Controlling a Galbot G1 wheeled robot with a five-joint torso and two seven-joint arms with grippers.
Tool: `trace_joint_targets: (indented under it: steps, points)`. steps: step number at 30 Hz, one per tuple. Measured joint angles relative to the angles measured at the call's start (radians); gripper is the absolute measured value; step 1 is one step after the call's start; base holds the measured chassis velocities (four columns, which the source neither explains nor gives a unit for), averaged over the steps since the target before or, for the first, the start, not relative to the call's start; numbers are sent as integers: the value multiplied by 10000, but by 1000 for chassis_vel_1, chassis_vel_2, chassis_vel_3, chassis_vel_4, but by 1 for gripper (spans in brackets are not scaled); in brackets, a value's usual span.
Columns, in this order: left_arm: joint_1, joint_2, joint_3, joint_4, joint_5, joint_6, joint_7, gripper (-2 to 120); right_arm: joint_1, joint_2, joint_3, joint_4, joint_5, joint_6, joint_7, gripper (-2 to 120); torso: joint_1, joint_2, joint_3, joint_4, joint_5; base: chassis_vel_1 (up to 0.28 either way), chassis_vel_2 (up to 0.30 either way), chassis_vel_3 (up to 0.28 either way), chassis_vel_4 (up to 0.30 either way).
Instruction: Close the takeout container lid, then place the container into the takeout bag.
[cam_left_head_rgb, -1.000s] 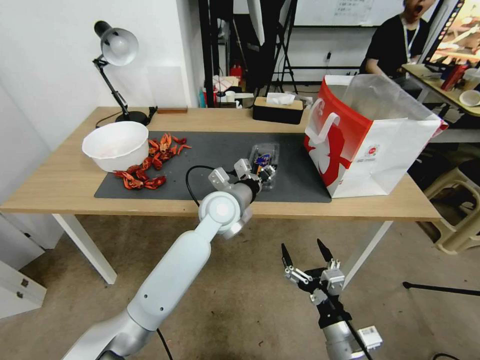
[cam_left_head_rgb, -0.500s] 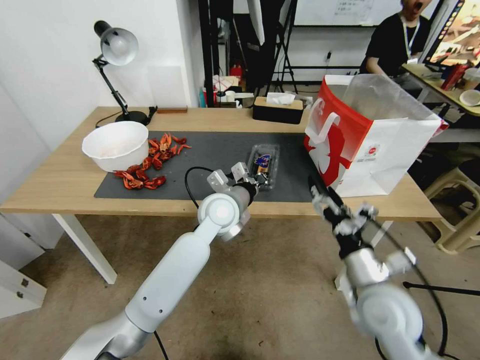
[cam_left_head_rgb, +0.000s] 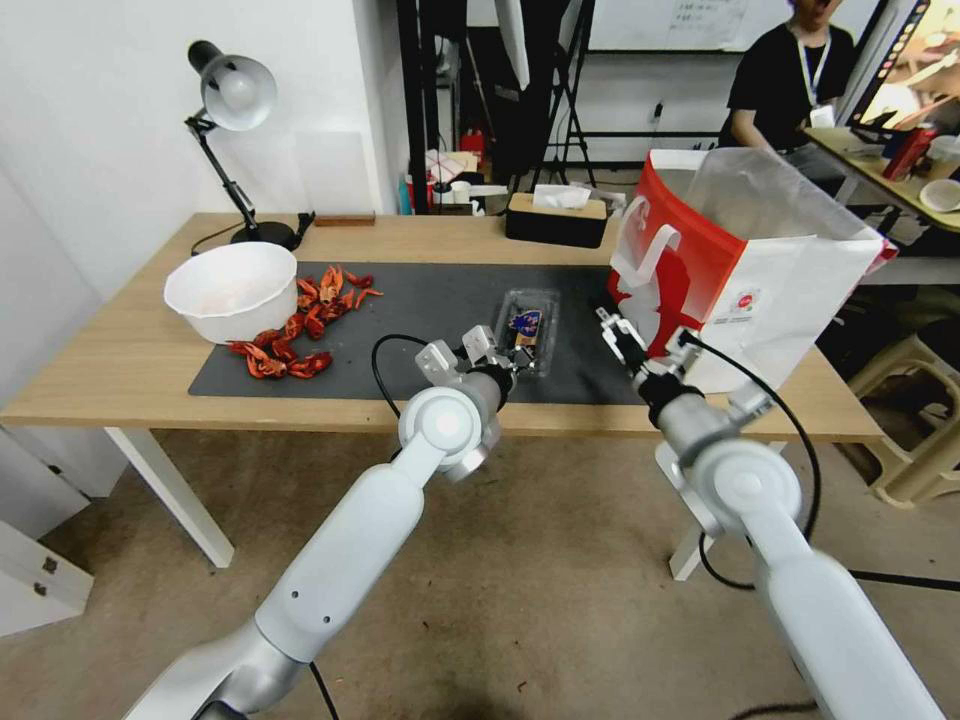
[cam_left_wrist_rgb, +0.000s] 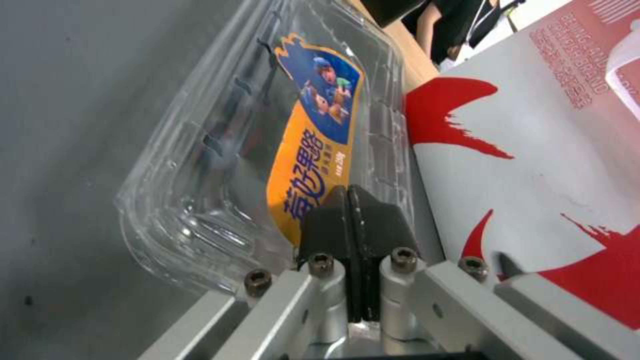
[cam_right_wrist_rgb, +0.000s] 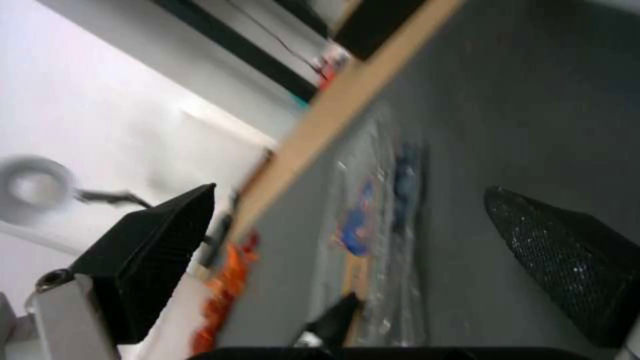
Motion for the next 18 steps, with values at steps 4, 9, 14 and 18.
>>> trace_joint_targets:
  steps: [4, 9, 14, 18]
  points:
    - [29, 4, -23, 22, 0, -22, 9, 0, 898, 90, -430, -581, 99, -534, 626, 100, 0, 0, 0, 1, -1, 0, 0, 0, 0]
    - [66, -2, -48, 29, 0, -48, 24, 0, 1881, 254, -813, -1298, 322, -1190, 1237, 100, 1, 0, 0, 2, 0, 0, 0, 0, 0]
    - [119, 33, -107, -15, -1, -89, 55, 0, 2783, 397, -1227, -1902, 588, -2152, 2193, 100, 0, 0, 0, 0, 0, 0, 0, 0, 0]
    - [171, 71, -160, -23, 6, -95, 102, 0, 3137, 527, -1456, -2258, 751, -2541, 2589, 100, 0, 0, -1, 1, 2, 0, 0, 0, 0]
